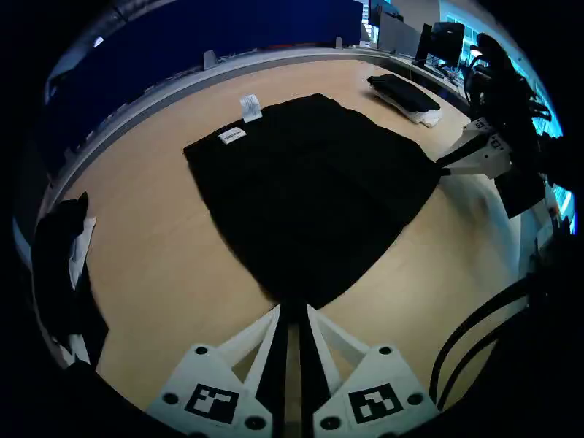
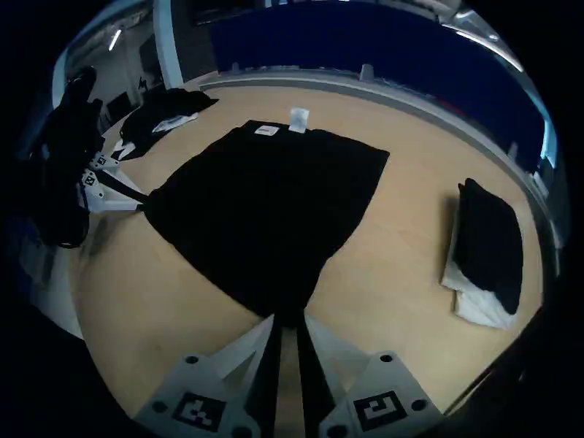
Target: Fold towel
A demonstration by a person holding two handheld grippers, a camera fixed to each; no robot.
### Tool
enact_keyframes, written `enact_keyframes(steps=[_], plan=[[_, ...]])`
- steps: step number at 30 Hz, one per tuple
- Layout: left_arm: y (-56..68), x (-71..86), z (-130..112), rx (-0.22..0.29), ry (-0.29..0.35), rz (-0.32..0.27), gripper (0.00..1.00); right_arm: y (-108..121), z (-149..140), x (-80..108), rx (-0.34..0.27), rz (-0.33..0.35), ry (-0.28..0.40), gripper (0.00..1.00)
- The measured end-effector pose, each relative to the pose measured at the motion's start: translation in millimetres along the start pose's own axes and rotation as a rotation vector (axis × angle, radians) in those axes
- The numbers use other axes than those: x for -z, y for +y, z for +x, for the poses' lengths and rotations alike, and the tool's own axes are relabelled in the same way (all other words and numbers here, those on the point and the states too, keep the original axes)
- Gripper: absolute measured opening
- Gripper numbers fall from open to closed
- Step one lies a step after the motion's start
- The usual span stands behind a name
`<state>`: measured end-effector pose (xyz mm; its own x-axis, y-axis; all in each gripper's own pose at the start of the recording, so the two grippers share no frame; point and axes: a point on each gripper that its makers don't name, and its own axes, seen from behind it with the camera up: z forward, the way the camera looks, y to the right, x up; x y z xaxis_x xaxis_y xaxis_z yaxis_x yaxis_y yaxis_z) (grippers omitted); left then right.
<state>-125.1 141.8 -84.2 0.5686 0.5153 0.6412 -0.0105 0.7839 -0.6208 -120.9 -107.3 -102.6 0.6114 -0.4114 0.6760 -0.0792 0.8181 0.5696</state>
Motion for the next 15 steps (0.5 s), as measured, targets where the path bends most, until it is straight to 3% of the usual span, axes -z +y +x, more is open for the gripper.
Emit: enact_keyframes(steps=[15], plan=[[0.6,5.4,10,0.013,0.022,-0.009,0.09,-2,11,7.7,0.003,0.013,0.016,0.14]])
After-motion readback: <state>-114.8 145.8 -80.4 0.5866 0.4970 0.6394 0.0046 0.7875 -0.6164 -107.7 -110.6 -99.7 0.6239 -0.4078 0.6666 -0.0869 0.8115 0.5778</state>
